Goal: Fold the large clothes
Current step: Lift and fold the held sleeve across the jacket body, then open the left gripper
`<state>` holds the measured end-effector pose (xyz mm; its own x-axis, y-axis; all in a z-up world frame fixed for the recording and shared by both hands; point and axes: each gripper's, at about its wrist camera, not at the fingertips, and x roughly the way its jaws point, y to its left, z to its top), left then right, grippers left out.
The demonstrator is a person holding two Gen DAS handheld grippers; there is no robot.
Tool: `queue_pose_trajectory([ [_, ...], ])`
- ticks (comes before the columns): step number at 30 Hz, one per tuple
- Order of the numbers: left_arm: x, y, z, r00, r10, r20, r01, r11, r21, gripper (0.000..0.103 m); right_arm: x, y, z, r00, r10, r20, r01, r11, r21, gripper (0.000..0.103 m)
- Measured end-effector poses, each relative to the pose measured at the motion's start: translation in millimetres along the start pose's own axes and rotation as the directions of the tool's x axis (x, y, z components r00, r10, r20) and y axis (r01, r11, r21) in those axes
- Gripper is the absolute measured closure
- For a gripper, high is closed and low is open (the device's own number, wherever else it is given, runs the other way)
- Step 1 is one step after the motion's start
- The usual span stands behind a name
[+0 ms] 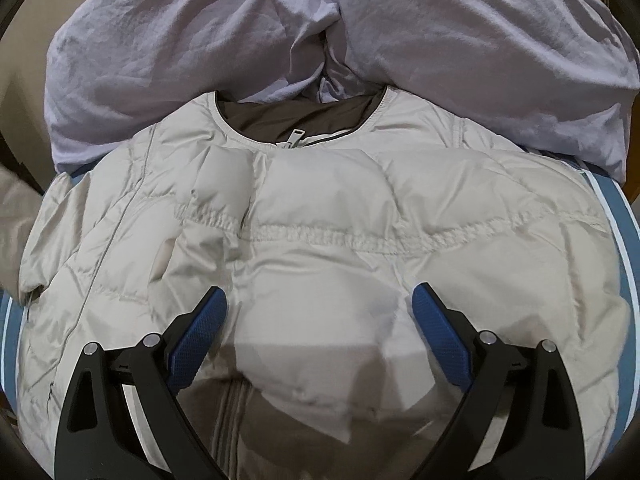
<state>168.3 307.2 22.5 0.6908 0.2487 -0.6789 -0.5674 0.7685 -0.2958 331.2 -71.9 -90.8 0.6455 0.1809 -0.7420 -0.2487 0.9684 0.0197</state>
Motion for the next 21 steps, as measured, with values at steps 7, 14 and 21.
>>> queue_pose_trajectory([
  [7,-17.2,-88.3,7.4,0.988,-0.155,0.009,0.152,0.979,0.133,0.081,-27.7,-19.8,-4.6,0.999,-0.029,0.039,0.027,0.999,0.044,0.007],
  [14,-25.1,-161.1,-4.7,0.938,-0.346,-0.024,0.344,0.918,0.198,0.081,-44.8,-45.0,-10.3,0.997,-0.053,0.048,0.048,0.993,0.110,0.007],
  [21,-0.7,-215.7,-31.1,0.907,-0.393,-0.152,0.420,0.874,0.246,0.081,-58.5,-58.9,-16.9,0.994,-0.075,0.073,0.064,0.988,0.141,0.007],
])
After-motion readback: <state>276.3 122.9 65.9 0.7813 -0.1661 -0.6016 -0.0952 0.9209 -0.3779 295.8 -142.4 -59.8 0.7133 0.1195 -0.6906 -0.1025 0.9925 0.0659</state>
